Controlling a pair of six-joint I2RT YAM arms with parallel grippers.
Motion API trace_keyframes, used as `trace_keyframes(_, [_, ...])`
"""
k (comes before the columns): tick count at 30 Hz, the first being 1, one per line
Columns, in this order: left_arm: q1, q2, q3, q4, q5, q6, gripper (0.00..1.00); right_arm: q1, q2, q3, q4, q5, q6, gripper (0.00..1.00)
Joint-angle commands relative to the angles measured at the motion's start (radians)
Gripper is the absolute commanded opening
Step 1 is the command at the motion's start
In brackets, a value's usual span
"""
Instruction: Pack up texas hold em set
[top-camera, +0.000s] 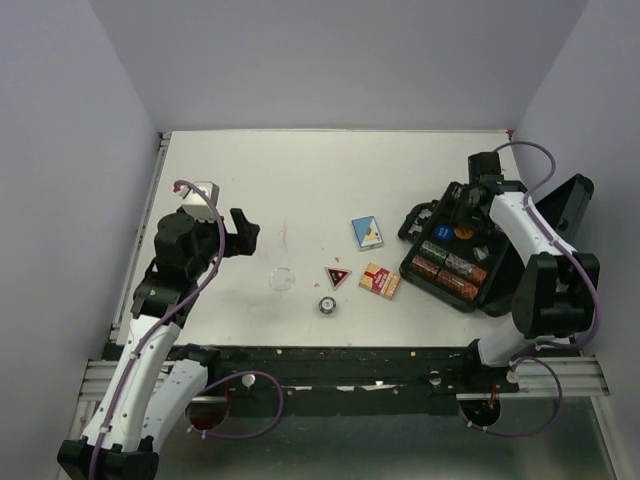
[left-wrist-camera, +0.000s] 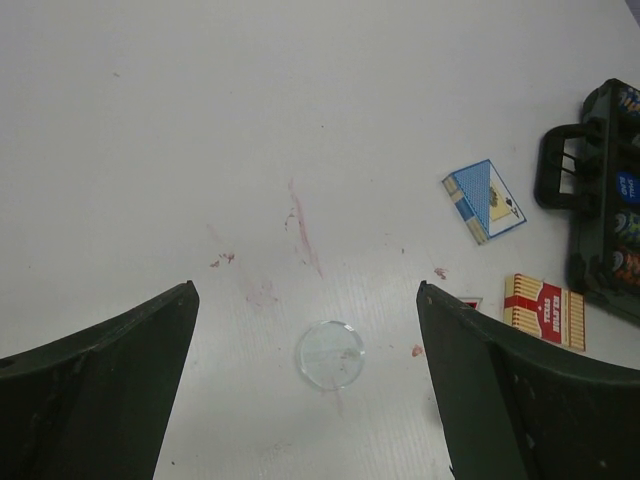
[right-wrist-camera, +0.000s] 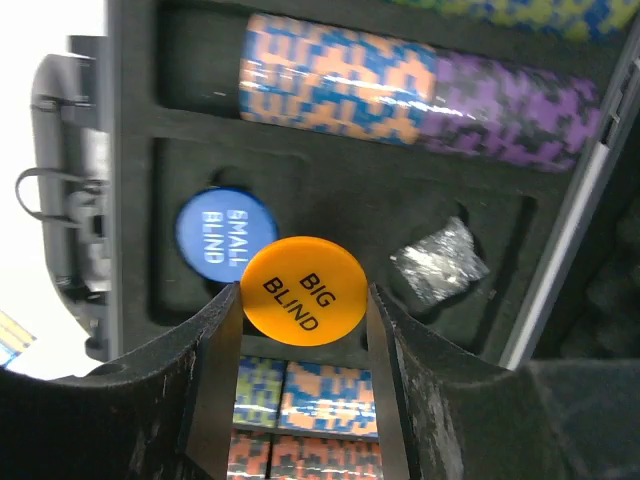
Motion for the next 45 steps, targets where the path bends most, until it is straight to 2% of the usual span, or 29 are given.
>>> trace_keyframes(1, [-0.070, -0.024, -0.005, 0.023, -0.071, 0.013, 0.99, -0.078, -0.012, -0.049, -0.050, -0.040, 0.025, 0.45])
trace_keyframes(6, [-0.147, -0.035, -0.002, 0.015, -0.106, 0.032, 0.99, -0.160, -0.012, -0.093, -0.050, -0.028, 0.032, 0.45])
trace_keyframes(13, [-0.183, -0.046, -0.001, 0.009, -0.125, 0.041, 0.99, -0.223, 0.010, -0.110, -0.011, -0.022, 0.032, 0.44])
trace_keyframes(27, [-0.184, -0.046, -0.001, -0.001, -0.163, 0.045, 0.99, -0.246, 0.051, -0.130, 0.027, 0.001, 0.031, 0.43])
trace_keyframes(45, [-0.184, -0.044, 0.001, -0.001, -0.168, 0.047, 0.99, -0.255, 0.054, -0.187, 0.131, -0.063, 0.051, 0.43])
